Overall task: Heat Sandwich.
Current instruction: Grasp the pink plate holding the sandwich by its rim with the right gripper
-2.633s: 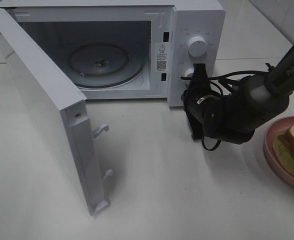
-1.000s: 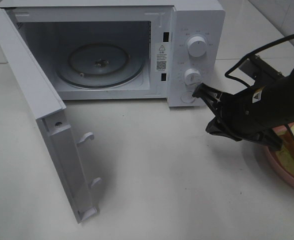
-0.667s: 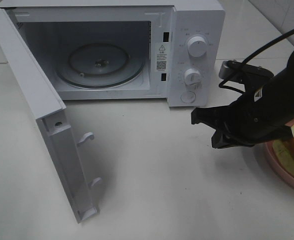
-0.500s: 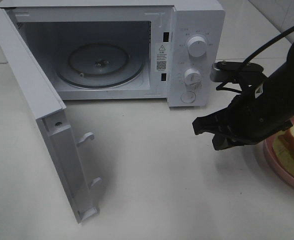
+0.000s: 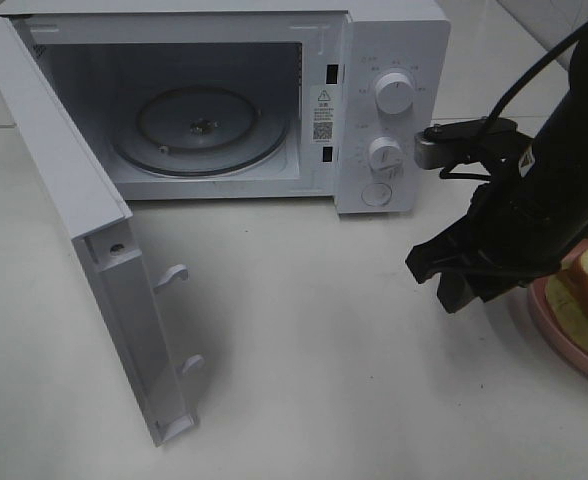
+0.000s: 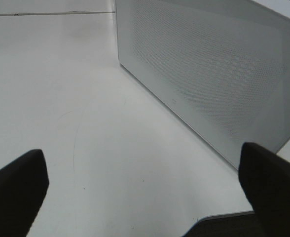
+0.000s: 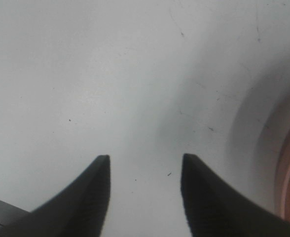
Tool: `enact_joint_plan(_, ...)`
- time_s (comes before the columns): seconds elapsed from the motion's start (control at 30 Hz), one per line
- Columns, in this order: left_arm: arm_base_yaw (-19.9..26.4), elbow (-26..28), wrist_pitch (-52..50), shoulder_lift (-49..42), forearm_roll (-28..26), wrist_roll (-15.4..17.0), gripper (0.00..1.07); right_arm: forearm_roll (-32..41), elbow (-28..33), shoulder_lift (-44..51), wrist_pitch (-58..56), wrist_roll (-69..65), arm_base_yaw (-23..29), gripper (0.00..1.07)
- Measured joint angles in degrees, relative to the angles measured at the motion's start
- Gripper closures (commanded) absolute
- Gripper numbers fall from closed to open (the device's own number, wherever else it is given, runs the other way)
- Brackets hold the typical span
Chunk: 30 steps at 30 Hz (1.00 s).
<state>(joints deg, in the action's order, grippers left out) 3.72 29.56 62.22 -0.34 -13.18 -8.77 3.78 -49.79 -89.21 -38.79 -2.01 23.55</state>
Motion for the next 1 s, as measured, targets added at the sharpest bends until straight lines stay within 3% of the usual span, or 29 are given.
enact_joint_plan(0.1, 0.0, 0.0, 0.0, 0.0, 0.0, 0.0, 0.09, -0.7, -1.0, 0.0, -1.1, 0.9, 0.0, 0.19)
enact_joint_plan(0.23, 0.0, 0.0, 0.0, 0.0, 0.0, 0.0, 0.09, -1.8, -1.1, 0.0, -2.6, 3.2, -0.3, 0.06)
enact_joint_plan(0.67, 0.0, 0.0, 0.0, 0.0, 0.0, 0.0, 0.09, -5.0, -1.1, 0.0, -8.0, 4.6, -9.5, 0.10)
enact_joint_plan(1.0, 0.0, 0.0, 0.0, 0.0, 0.0, 0.0, 0.09, -5.0, -1.1, -0.9, -7.6, 4.6, -13.6, 0.12)
